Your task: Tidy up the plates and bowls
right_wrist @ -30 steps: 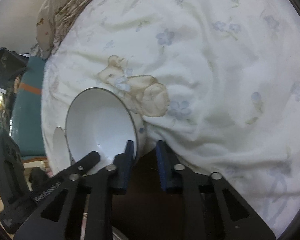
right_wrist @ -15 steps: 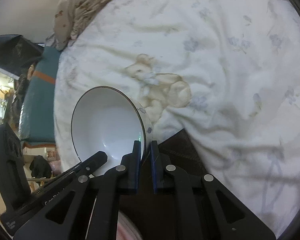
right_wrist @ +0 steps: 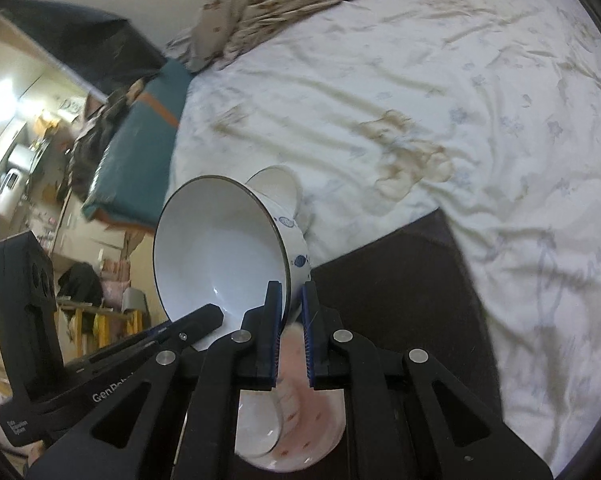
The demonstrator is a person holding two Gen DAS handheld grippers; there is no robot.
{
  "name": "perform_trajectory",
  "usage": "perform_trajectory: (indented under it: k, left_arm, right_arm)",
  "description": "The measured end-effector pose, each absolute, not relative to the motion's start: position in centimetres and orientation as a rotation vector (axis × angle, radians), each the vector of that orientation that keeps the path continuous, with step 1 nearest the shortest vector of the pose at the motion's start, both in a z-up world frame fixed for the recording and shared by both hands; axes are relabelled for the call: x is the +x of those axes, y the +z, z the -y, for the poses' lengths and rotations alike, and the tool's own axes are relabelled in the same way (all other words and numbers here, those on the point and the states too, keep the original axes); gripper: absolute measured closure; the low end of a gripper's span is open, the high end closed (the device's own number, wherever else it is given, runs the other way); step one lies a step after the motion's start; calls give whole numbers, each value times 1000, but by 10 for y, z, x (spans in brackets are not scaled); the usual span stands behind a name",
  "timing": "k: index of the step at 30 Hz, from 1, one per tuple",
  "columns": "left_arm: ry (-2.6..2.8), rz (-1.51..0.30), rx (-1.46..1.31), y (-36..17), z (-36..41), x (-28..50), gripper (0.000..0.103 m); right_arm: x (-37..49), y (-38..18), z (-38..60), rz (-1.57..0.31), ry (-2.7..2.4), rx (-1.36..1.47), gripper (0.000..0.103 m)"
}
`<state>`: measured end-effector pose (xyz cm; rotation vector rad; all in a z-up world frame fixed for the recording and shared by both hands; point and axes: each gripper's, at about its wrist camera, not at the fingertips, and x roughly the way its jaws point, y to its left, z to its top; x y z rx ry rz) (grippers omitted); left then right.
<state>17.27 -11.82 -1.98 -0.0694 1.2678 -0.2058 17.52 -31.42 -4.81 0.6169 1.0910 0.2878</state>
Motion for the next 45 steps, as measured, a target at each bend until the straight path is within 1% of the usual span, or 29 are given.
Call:
perform_trajectory:
  k: [3, 8, 17, 28, 32, 35, 39, 45]
  left_arm:
    - [-214, -1261, -25, -20, 105, 145, 88]
    - [-212, -1271, -50, -25, 76, 110, 88]
    - [-251, -1245, -47, -32, 54, 80, 88]
    - [-267, -1316, -71, -71, 49, 87, 88]
    - [-241, -1324, -81, -73, 49, 87, 88]
    - [-237, -1317, -65, -72, 50, 89, 87]
    - [-241, -1345, -82, -77, 49, 93, 87]
    - [-234, -1360, -72, -79, 53, 94, 87]
  right_arm:
    - [150, -42, 296, -1084, 317, 579, 92]
    - [113, -44, 265, -1100, 332, 506, 92]
    - [70, -50, 234, -1120, 387, 467, 92]
    - [71, -79, 225, -1204, 374, 449, 91]
    - [76, -91, 221, -1250, 379, 448, 91]
    - [78, -95, 226, -1274, 388, 518, 90]
    - [82, -102, 227, -1312, 390, 525, 90]
    - [82, -103, 235, -1324, 375, 581, 89]
